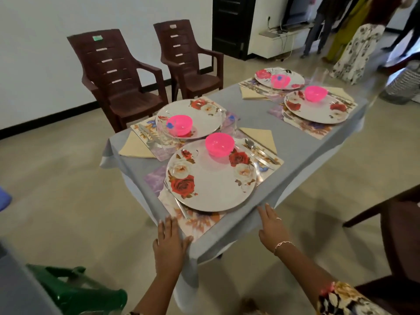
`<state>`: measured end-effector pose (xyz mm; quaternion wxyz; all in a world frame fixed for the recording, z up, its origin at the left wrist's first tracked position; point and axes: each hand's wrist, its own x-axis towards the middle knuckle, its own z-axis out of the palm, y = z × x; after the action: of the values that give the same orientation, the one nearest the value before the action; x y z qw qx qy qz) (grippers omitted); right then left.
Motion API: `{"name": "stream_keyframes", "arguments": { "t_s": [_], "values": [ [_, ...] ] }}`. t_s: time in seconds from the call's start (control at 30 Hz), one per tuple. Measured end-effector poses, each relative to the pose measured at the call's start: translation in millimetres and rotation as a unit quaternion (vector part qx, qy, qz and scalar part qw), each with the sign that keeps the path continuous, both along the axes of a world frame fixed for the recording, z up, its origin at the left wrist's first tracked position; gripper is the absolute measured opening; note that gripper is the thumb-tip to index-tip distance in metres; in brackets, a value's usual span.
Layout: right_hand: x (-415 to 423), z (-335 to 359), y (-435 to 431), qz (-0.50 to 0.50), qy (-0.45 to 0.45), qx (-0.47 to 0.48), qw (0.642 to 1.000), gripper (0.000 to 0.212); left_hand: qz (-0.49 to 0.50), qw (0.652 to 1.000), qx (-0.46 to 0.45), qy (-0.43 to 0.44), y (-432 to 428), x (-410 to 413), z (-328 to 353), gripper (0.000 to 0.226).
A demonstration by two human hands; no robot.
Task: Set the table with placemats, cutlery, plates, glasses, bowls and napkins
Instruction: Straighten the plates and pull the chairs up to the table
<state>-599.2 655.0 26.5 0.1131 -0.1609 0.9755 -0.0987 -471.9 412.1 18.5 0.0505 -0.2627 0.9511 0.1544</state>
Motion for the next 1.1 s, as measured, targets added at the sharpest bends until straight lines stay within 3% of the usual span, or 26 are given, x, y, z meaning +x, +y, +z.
{"name": "stream_keyframes", "arguments": {
  "t_s": [0.13, 0.27, 0.47, 0.63, 0.73, 0.93, 1.1],
  "values": [
    [35.5, -13.7, 28.3, -0.007, 0.05, -0.018, 0.999, 0.07, -0.081, 0.993, -0.031, 0.083, 26.0, 18.9, -9.8, 0.068],
    [69.1, -18.6, 62.8, -0.024, 0.084, -0.03, 0.996, 0.07, -0.223, 0.961, -0.043, 0.159, 71.0, 36.6, -12.2, 0.058],
    [132.8, -18.0, 119.0, -0.054, 0.105, -0.078, 0.99, 0.052, -0.283, 0.949, -0.03, 0.132, 121.2, 69.3, -11.7, 0.051],
    [219.9, -8.6, 182.5, -0.113, 0.084, -0.085, 0.986, 0.052, -0.282, 0.955, 0.016, 0.089, 189.6, 120.7, -5.6, 0.067],
    [273.9, -4.3, 222.7, -0.153, 0.065, -0.083, 0.983, 0.045, -0.334, 0.94, 0.017, 0.069, 236.1, 155.7, -3.3, 0.063],
    [370.0, 7.0, 303.4, -0.231, 0.047, -0.095, 0.967, 0.038, -0.435, 0.899, 0.02, 0.033, 322.3, 192.5, 2.0, 0.078],
    [424.5, 24.2, 361.3, -0.339, 0.078, -0.08, 0.934, 0.04, -0.51, 0.857, 0.044, 0.057, 394.8, 199.3, 12.1, 0.049]
  ]
}}
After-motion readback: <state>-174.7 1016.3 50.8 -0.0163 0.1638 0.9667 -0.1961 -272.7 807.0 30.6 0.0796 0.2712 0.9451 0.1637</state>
